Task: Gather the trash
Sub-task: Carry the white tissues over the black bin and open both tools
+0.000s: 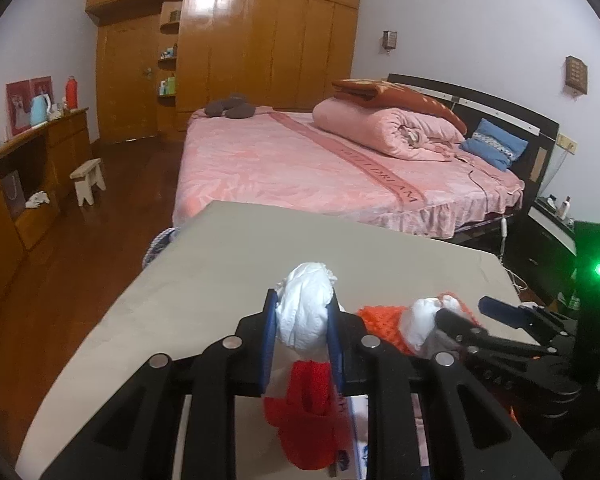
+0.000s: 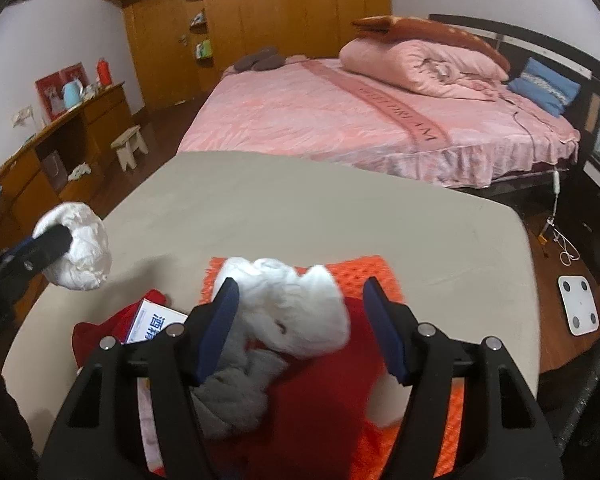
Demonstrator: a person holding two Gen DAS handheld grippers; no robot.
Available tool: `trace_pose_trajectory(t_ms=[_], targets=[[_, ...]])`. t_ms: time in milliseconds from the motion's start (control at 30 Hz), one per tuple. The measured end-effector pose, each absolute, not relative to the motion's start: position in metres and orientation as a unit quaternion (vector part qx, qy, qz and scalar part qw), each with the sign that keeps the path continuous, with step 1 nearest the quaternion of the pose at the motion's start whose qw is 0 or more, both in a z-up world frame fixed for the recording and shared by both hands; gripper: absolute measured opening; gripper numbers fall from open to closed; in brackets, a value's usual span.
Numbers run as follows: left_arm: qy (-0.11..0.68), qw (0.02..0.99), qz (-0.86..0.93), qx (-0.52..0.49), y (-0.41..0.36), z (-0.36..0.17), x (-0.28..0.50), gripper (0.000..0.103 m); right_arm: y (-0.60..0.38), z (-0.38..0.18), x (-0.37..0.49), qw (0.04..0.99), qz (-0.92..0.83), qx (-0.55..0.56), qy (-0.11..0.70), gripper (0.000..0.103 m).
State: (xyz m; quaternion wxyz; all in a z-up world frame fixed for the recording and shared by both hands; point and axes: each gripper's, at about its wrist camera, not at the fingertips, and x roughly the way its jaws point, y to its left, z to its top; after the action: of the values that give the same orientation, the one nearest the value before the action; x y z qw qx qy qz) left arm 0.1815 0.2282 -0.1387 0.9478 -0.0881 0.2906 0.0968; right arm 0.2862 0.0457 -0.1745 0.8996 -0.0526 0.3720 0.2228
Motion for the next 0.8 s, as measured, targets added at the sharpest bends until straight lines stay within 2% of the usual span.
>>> trace_pose_trajectory(t_ms=[33, 100, 200, 233, 367, 800], targets=[[0.291, 0.948, 0.098, -0.089, 0.230, -0.139, 0.181, 0.023, 0.050, -0.178, 0.288, 0.895, 0.228, -0.054, 0.380, 0.063], [0.291, 0.947, 0.101, -0.089, 0.232, -0.139, 0.180, 0.023, 0.054, -0.185, 0.290, 0.886, 0.239, -0.049, 0.395, 0.057], [0.293, 0.947, 0.103, -0.086, 0.234, -0.140, 0.179, 0.023, 0.056, -0.188, 0.289, 0.881, 0.247, -0.055, 0.399, 0.031], [0.294, 0.946, 0.103, -0.086, 0.234, -0.140, 0.178, 0.023, 0.055, -0.187, 0.288, 0.882, 0.250, -0.054, 0.396, 0.018], [0.295, 0.946, 0.104, -0.086, 0.230, -0.139, 0.179, 0.023, 0.043, -0.175, 0.281, 0.883, 0.276, -0.033, 0.377, 0.014], [0.285, 0.951, 0.090, -0.079, 0.208, -0.122, 0.162, 0.023, -0.007, -0.119, 0.249, 0.908, 0.282, 0.005, 0.311, 0.014]])
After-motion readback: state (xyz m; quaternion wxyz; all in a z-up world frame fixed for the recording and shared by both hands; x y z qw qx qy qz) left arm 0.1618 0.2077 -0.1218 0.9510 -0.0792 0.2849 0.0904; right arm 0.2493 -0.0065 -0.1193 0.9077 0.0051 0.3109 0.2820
